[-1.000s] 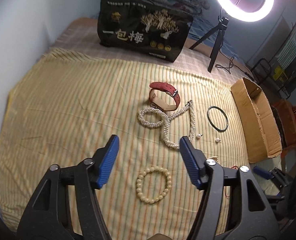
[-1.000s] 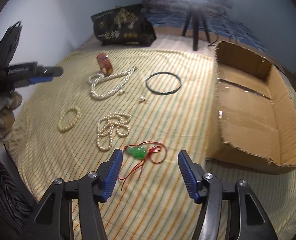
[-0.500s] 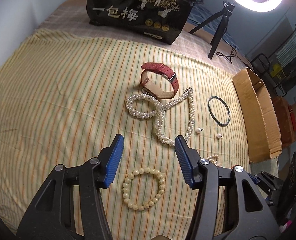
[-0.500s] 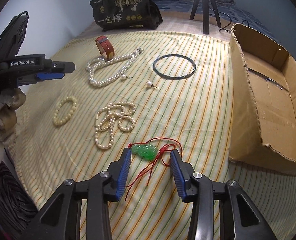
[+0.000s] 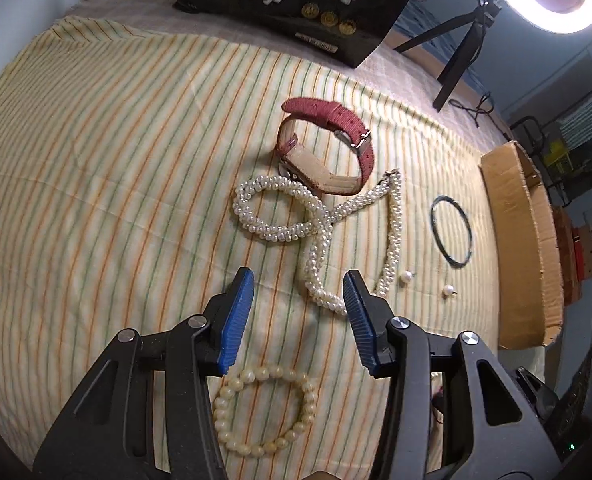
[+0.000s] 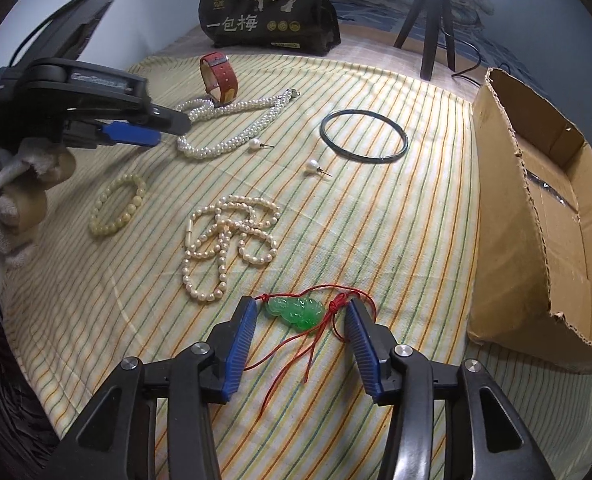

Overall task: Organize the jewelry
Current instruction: 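Close the right tool on the green jade pendant while the left tool grasps the pearl necklace, then lift the pendant with the right tool while the left tool carries the necklace to the box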

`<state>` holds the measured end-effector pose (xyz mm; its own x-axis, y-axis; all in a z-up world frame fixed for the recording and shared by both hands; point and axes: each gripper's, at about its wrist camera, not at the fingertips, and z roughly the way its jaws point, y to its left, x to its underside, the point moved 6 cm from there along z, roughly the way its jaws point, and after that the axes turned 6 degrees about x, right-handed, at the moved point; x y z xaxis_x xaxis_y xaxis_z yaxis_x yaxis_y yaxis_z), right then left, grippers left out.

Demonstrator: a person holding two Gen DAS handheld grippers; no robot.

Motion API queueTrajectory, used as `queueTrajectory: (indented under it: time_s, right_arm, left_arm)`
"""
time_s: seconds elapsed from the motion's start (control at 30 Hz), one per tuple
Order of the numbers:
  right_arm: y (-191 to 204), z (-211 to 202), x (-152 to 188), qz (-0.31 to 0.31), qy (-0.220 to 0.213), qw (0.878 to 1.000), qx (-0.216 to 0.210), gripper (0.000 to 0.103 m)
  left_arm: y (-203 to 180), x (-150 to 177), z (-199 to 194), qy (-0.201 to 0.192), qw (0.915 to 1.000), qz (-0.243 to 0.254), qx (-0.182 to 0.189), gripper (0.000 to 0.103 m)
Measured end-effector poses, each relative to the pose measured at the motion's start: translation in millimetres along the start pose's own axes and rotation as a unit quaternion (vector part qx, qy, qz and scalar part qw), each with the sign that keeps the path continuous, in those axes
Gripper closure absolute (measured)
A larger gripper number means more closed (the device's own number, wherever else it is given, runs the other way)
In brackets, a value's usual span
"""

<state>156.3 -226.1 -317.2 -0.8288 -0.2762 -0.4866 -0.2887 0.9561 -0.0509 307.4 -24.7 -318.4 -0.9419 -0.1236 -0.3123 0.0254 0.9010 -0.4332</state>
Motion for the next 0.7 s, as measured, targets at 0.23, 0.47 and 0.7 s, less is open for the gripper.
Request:
queueTrajectory:
  time_s: [0.23,0.47,0.7]
  right_arm:
    - [0.5,-0.1,1.9,-0.004,-0.004,1.000,0.006,0.059]
    - [-5.0,-0.9,0.7,0.007,-0.005,1.000,0.006,0.074]
    - [-7.0,-3.2,-1.4,0.014,-0.006,1.000,0.004,0.074]
  left_arm:
    - [-3.5,-3.1,10.2,-0.010,0.9987,0.028,-0.040,0.071]
    - [3.7,-5.2,8.7,-0.019,0.9980,0.024,-0.055,0.095]
    - [4.6,-4.4,1.9,-0.020,0.9987,0.016,-0.044,0.097]
